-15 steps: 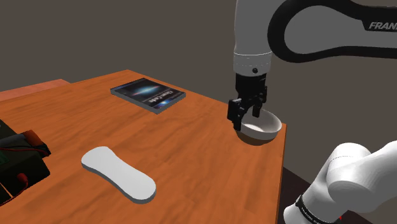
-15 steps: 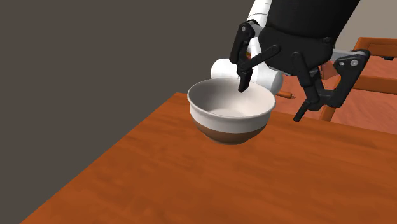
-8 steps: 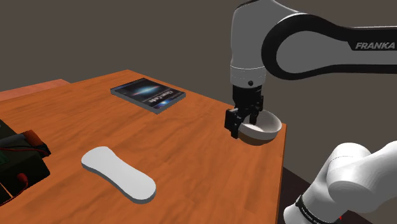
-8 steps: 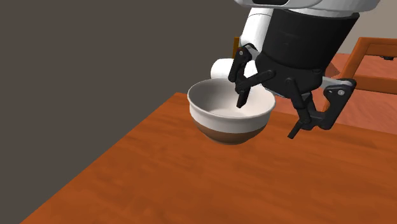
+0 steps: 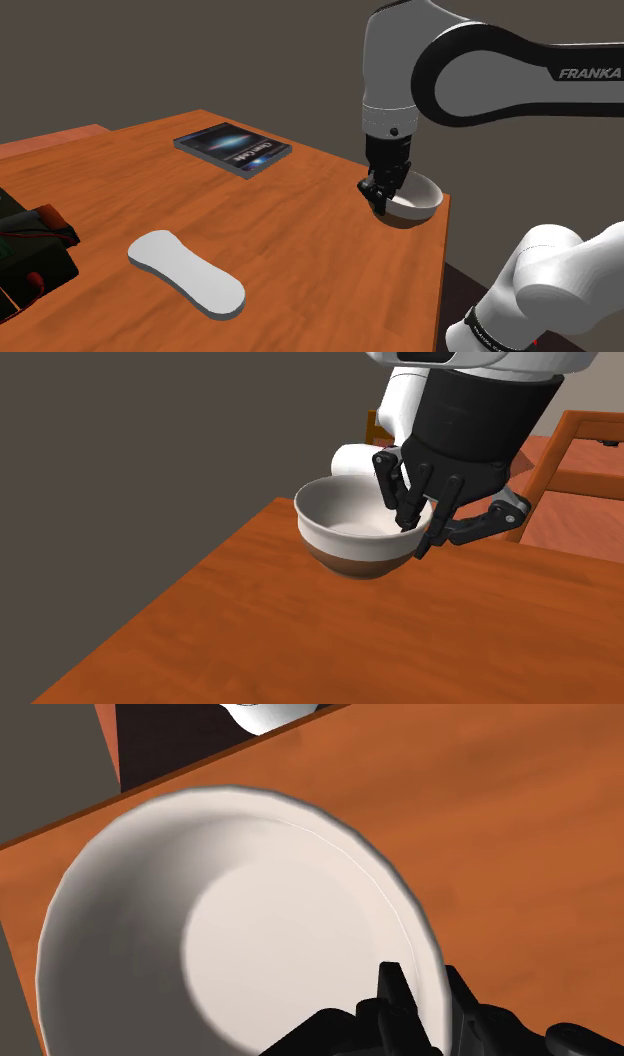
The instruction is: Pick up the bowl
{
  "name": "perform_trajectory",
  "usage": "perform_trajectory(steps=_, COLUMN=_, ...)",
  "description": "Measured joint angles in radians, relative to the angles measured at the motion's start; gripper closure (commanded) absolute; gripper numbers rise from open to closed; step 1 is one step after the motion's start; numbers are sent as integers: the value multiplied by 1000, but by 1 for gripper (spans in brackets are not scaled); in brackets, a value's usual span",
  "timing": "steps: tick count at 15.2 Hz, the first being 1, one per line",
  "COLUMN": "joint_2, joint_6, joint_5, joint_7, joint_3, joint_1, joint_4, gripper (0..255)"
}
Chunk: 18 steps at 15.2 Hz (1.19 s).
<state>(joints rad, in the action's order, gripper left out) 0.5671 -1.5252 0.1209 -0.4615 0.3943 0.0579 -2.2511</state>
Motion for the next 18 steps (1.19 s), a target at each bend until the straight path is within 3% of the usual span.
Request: perform_trajectory(steps=18, joint_2=-37, joint_6=186, joint_5=-22, joint_7=0, joint_3=-17, joint_1=-14, joint_4=221, gripper=255)
